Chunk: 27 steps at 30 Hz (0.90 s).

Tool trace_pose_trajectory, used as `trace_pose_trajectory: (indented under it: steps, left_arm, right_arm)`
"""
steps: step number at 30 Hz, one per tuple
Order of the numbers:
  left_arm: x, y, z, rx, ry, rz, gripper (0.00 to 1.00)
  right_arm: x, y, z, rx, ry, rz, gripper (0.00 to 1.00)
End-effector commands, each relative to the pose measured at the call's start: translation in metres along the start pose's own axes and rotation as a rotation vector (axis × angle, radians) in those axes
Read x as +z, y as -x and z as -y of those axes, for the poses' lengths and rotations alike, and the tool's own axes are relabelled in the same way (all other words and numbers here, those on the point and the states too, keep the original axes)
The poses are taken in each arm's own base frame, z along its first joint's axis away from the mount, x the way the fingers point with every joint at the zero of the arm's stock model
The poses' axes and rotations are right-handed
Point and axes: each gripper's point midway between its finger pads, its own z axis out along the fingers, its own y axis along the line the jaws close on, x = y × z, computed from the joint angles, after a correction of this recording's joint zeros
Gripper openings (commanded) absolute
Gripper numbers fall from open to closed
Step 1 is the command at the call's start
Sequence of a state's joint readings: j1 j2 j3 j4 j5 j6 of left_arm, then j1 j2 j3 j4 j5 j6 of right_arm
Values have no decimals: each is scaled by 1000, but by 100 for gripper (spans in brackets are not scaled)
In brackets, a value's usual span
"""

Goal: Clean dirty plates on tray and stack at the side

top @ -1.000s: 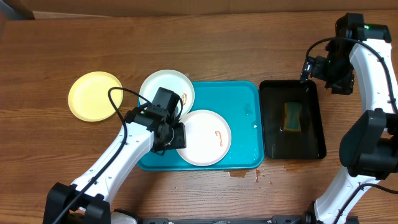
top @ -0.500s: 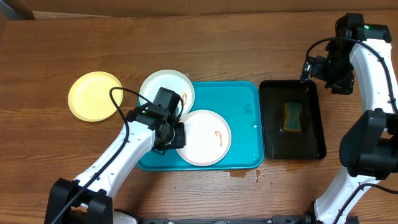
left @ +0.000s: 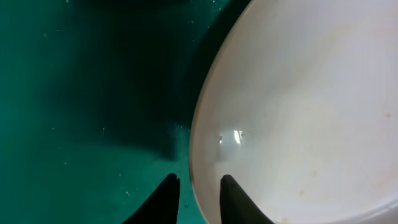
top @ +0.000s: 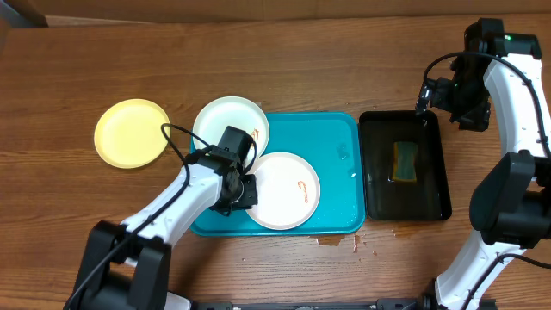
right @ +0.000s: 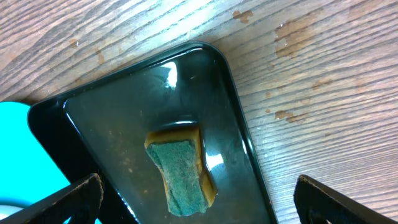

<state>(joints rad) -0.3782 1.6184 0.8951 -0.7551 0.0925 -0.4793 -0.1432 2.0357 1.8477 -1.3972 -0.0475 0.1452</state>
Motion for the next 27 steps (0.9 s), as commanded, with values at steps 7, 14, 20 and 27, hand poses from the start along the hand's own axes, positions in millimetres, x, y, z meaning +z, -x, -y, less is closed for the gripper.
trace_pose_trajectory:
  steps: [7,14,20,27]
  left_arm:
    - [12,15,0,50,8,44,22]
    - [8,38,5,127,5,141,22]
    - [-2,50,14,133,-18,168,18]
    - [-7,58,15,126,-10,196,20]
  right_arm:
    - [-11,5,-2,0,6,39,100]
    - [-11,5,-2,0,6,39,100]
    - [-11,7,-3,0,8,45,100]
    - [-13,24,-6,-5,23,114,100]
